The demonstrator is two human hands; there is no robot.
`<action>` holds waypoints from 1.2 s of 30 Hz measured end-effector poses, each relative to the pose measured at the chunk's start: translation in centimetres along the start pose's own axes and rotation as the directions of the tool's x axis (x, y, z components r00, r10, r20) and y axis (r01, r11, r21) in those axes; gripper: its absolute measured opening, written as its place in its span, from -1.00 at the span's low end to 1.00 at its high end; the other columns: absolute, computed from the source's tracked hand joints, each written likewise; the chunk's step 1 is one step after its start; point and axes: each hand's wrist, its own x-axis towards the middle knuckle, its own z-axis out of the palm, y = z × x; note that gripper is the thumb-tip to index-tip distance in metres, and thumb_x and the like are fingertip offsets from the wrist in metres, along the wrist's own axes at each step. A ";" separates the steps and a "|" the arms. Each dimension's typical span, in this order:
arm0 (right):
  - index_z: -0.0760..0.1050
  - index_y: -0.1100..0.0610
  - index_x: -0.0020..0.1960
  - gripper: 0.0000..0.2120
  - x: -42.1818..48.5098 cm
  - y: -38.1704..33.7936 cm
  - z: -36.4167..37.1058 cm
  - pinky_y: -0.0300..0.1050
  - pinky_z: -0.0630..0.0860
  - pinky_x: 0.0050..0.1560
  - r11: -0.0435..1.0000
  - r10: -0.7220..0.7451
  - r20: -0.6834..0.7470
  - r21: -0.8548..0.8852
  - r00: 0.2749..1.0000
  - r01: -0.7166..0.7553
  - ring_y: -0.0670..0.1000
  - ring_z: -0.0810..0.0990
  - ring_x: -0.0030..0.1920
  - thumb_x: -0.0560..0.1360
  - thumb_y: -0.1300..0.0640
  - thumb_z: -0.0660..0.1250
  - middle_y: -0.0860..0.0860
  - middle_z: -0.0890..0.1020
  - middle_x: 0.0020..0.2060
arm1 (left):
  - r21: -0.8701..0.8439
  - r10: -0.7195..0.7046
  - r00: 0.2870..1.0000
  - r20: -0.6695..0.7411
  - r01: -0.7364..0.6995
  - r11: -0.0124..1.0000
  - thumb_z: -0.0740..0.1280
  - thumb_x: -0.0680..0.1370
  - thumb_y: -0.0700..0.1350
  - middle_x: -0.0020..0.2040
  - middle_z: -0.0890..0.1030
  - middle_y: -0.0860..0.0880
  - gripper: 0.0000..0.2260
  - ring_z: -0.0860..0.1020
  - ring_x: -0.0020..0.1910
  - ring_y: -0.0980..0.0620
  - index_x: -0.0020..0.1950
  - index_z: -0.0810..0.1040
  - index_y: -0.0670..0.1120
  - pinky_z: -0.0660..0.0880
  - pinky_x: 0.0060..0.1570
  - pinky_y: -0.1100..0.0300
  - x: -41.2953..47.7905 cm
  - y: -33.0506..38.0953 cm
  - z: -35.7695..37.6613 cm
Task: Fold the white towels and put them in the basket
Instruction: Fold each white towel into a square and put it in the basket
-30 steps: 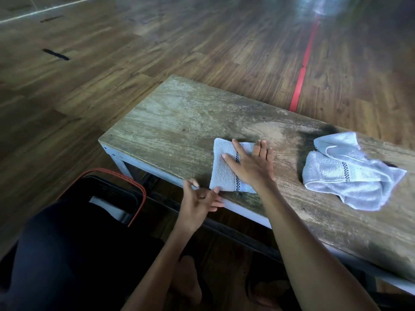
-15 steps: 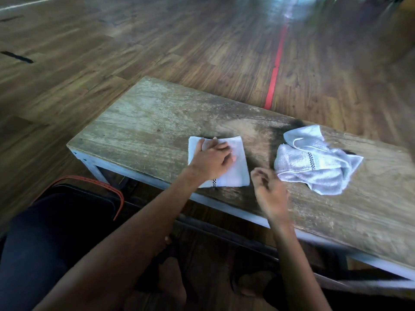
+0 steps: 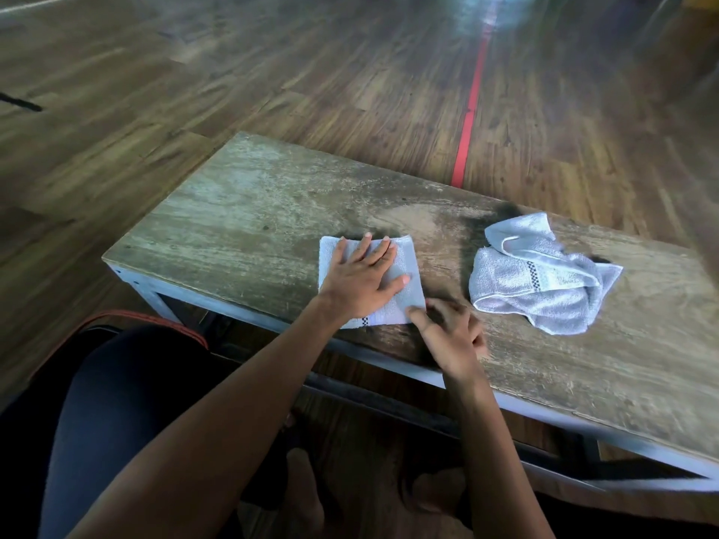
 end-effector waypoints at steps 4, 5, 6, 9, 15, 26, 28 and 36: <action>0.52 -0.15 0.09 -0.73 0.5 0.0 -0.5 -0.06 -0.11 0.36 0.994 -0.043 0.040 -0.102 0.998 0.047 -0.02 0.02 0.36 0.46 -0.24 0.30 -0.09 0.23 0.20 | 0.003 0.008 1.000 -0.012 -0.008 1.000 -0.12 0.58 0.31 0.57 -0.08 0.13 -0.37 -0.16 0.54 0.06 0.57 -0.05 0.02 -0.25 0.46 -0.13 0.1 0.0 0.1; 0.52 -0.13 0.04 -0.72 0.8 0.2 -0.7 -0.03 -0.10 0.37 0.989 -0.048 0.047 -0.134 0.998 0.054 -0.01 0.03 0.34 0.45 -0.26 0.30 -0.10 0.21 0.16 | -0.005 0.008 1.000 -0.005 -0.008 1.000 -0.12 0.57 0.31 0.57 -0.09 0.13 -0.36 -0.17 0.54 0.06 0.57 -0.06 0.02 -0.25 0.46 -0.13 0.1 -0.1 0.1; 0.51 -0.11 -0.01 -0.71 1.0 0.4 -0.8 -0.03 -0.07 0.35 0.985 -0.056 0.052 -0.158 0.997 0.064 0.00 0.05 0.32 0.43 -0.28 0.31 -0.12 0.21 0.14 | -0.017 0.008 1.000 0.002 -0.008 1.000 -0.13 0.57 0.32 0.57 -0.10 0.13 -0.36 -0.18 0.54 0.07 0.57 -0.06 0.02 -0.26 0.46 -0.13 0.1 -0.1 0.1; 0.49 -0.10 -0.16 -0.69 1.2 1.0 -1.0 -0.12 -0.01 0.21 0.976 -0.099 0.037 -0.191 0.994 0.105 0.00 0.12 0.25 0.38 -0.33 0.34 -0.11 0.27 0.11 | -0.031 0.006 1.000 -0.002 -0.006 0.999 -0.13 0.57 0.32 0.57 -0.10 0.12 -0.36 -0.19 0.53 0.07 0.57 -0.05 0.02 -0.26 0.46 -0.13 0.2 -0.3 0.1; 0.56 -0.11 -0.01 -0.63 1.1 1.4 -0.8 -0.13 -0.04 0.24 0.965 -0.147 0.076 -0.209 0.986 0.160 -0.13 0.01 0.14 0.37 -0.36 0.32 -0.13 0.21 0.11 | -0.016 0.002 1.000 -0.016 -0.002 1.000 -0.12 0.57 0.32 0.57 -0.09 0.11 -0.35 -0.17 0.54 0.06 0.57 -0.05 0.01 -0.24 0.46 -0.15 0.4 0.0 0.4; 0.44 -0.04 -0.14 -0.61 1.3 2.1 -0.5 -0.13 0.07 0.13 0.969 -0.190 -0.078 -0.176 0.979 0.174 0.00 0.23 0.21 0.28 -0.29 0.46 -0.08 0.39 0.07 | -0.009 0.025 0.999 -0.028 -0.025 1.000 -0.15 0.56 0.33 0.57 -0.07 0.10 -0.34 -0.17 0.54 0.08 0.56 -0.04 0.02 -0.23 0.47 -0.14 0.5 -0.9 0.4; 0.48 -0.05 -0.08 -0.61 1.2 1.8 -0.6 -0.14 0.04 0.16 0.977 -0.162 -0.070 -0.148 0.984 0.150 0.00 0.20 0.25 0.29 -0.30 0.44 -0.09 0.36 0.08 | -0.010 0.025 0.999 -0.034 -0.025 1.000 -0.14 0.56 0.33 0.57 -0.06 0.10 -0.35 -0.16 0.54 0.08 0.56 -0.04 0.02 -0.22 0.47 -0.15 0.5 -0.8 0.4; 0.57 0.00 0.03 -0.50 1.4 1.7 0.1 -0.13 0.01 0.22 0.970 -0.139 -0.084 -0.211 0.987 0.118 0.04 0.15 0.31 0.34 -0.38 0.34 -0.03 0.35 0.17 | -0.001 0.020 0.999 -0.049 -0.020 1.000 -0.13 0.57 0.32 0.57 -0.04 0.09 -0.36 -0.14 0.54 0.06 0.56 -0.03 0.01 -0.20 0.47 -0.14 0.4 -0.7 0.3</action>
